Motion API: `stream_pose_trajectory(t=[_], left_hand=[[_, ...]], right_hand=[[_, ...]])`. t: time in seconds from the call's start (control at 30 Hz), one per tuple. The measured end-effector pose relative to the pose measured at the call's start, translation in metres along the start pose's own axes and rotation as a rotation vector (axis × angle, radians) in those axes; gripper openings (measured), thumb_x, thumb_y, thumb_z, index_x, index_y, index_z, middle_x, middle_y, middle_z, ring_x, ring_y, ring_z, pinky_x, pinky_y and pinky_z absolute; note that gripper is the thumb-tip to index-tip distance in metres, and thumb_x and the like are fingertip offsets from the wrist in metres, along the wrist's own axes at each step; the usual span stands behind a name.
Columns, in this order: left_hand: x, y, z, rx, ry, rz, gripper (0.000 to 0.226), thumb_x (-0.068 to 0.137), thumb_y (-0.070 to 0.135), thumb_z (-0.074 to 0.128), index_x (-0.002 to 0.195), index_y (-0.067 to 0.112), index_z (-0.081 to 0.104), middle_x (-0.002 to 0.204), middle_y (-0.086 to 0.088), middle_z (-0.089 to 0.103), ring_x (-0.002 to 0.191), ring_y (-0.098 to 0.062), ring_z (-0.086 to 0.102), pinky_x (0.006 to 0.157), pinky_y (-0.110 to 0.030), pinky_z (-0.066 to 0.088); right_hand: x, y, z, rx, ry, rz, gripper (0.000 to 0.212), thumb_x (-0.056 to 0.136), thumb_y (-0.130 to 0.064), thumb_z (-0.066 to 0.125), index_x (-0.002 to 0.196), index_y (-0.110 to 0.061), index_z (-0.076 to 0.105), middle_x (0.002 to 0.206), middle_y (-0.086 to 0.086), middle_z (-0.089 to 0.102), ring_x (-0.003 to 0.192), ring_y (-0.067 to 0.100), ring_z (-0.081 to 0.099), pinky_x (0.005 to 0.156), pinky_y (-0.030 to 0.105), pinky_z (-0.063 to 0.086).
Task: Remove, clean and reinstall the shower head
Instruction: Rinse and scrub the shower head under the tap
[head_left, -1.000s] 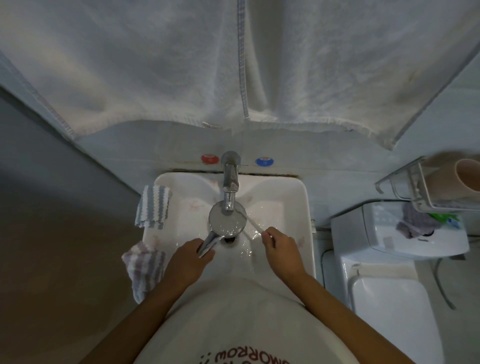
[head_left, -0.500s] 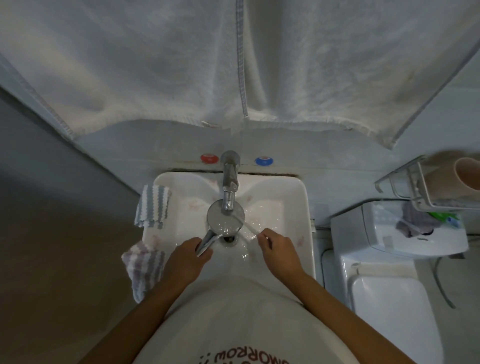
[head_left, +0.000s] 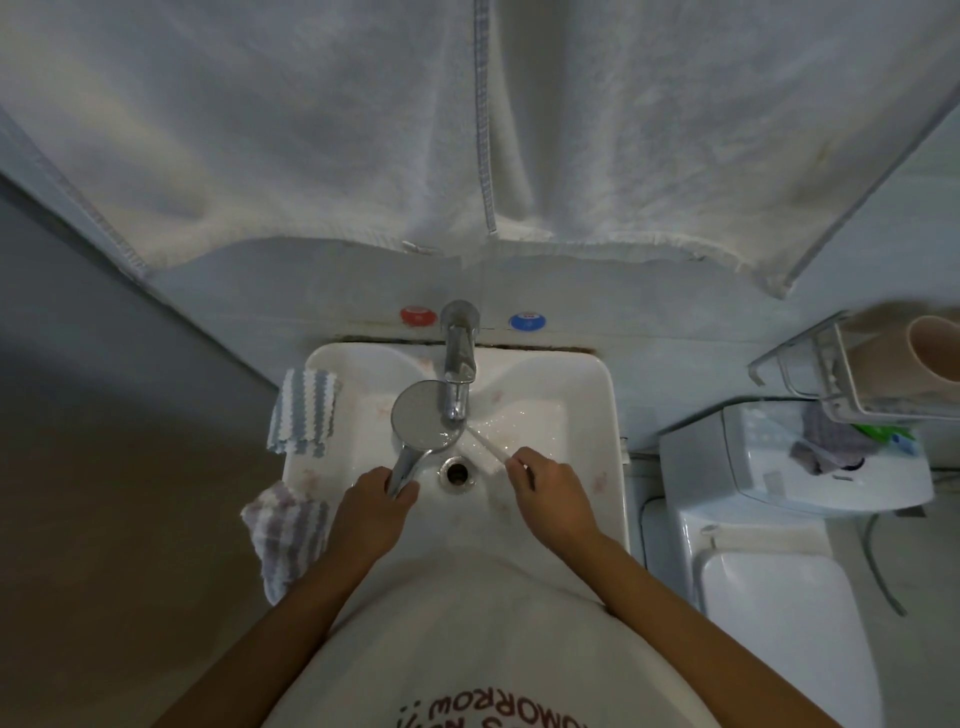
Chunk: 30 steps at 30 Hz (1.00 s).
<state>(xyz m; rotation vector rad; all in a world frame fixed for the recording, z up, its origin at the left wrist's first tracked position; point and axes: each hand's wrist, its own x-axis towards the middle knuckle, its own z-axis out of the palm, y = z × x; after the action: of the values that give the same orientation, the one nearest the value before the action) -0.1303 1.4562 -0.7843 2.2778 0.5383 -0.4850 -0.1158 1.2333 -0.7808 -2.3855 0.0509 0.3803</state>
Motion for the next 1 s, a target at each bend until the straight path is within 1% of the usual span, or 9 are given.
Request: stream_pose_trajectory(t=[0.1,0.23,0.37,0.47,0.53,0.67,0.8,0.93,1.0], left_hand=[[0.003,0.000,0.000,-0.042,0.006,-0.042,0.032,0.088,0.034,0.061,0.074,0.005,0.057,0.065,-0.006,0.056,0.059,-0.022,0.054,0.055,-0.031,0.040],[0.005,0.003,0.001,-0.089,-0.019,-0.070,0.032,0.088,0.034,0.061,0.068,0.010,0.052,0.060,-0.004,0.052,0.053,-0.020,0.050,0.052,-0.032,0.041],[0.007,0.006,0.003,-0.119,-0.048,-0.087,0.034,0.087,0.037,0.060,0.067,0.010,0.053,0.058,-0.006,0.053,0.051,-0.021,0.050,0.051,-0.035,0.041],[0.008,0.006,0.003,-0.117,-0.053,-0.090,0.034,0.087,0.037,0.060,0.065,0.012,0.051,0.058,-0.006,0.053,0.050,-0.021,0.050,0.050,-0.034,0.041],[0.007,0.007,0.003,-0.118,-0.052,-0.089,0.034,0.087,0.036,0.060,0.065,0.012,0.051,0.058,-0.006,0.053,0.049,-0.020,0.050,0.049,-0.034,0.040],[0.007,0.008,0.003,-0.110,-0.065,-0.080,0.034,0.088,0.033,0.058,0.064,0.012,0.049,0.059,-0.008,0.052,0.049,-0.020,0.049,0.049,-0.034,0.040],[0.005,0.010,0.005,-0.103,-0.086,-0.058,0.032,0.087,0.035,0.058,0.067,0.012,0.050,0.059,-0.006,0.053,0.049,-0.020,0.050,0.048,-0.031,0.041],[0.005,0.010,0.006,-0.060,-0.082,-0.043,0.032,0.088,0.037,0.058,0.070,0.011,0.052,0.060,-0.005,0.053,0.051,-0.021,0.050,0.052,-0.035,0.044],[0.006,0.009,0.006,-0.052,-0.088,-0.040,0.032,0.088,0.037,0.058,0.072,0.010,0.053,0.061,-0.006,0.053,0.053,-0.022,0.051,0.054,-0.036,0.045]], right_hand=[[-0.004,0.002,0.001,-0.006,-0.046,-0.015,0.028,0.100,-0.030,0.044,0.076,-0.017,0.050,0.056,-0.001,0.048,0.056,0.023,0.046,0.054,0.038,0.036],[-0.003,0.005,-0.001,-0.024,0.026,0.002,0.026,0.102,-0.028,0.043,0.080,-0.016,0.051,0.056,-0.003,0.045,0.054,0.022,0.044,0.051,0.034,0.029],[-0.009,0.003,0.002,-0.055,-0.050,-0.064,0.027,0.101,-0.031,0.043,0.082,-0.016,0.054,0.058,-0.002,0.047,0.055,0.023,0.045,0.051,0.034,0.029],[-0.005,0.006,-0.001,-0.045,0.024,-0.007,0.028,0.102,-0.030,0.041,0.083,-0.013,0.053,0.057,-0.001,0.048,0.055,0.024,0.047,0.050,0.034,0.028],[-0.003,0.007,-0.001,-0.038,0.033,0.000,0.029,0.102,-0.030,0.041,0.083,-0.013,0.054,0.058,-0.001,0.048,0.055,0.023,0.047,0.050,0.035,0.030],[-0.009,0.002,0.003,-0.037,-0.079,-0.065,0.028,0.101,-0.032,0.043,0.084,-0.013,0.056,0.061,0.001,0.051,0.060,0.027,0.048,0.057,0.039,0.038],[-0.004,0.006,0.000,-0.037,0.034,-0.003,0.030,0.102,-0.031,0.041,0.084,-0.013,0.055,0.061,0.001,0.051,0.059,0.027,0.050,0.055,0.037,0.037],[-0.009,0.003,0.003,-0.012,-0.090,-0.051,0.027,0.101,-0.032,0.044,0.081,-0.017,0.053,0.061,0.000,0.052,0.059,0.025,0.047,0.056,0.037,0.035],[-0.009,0.003,0.002,-0.015,-0.086,-0.047,0.027,0.101,-0.032,0.044,0.079,-0.018,0.051,0.060,-0.001,0.050,0.058,0.024,0.046,0.055,0.037,0.036]])
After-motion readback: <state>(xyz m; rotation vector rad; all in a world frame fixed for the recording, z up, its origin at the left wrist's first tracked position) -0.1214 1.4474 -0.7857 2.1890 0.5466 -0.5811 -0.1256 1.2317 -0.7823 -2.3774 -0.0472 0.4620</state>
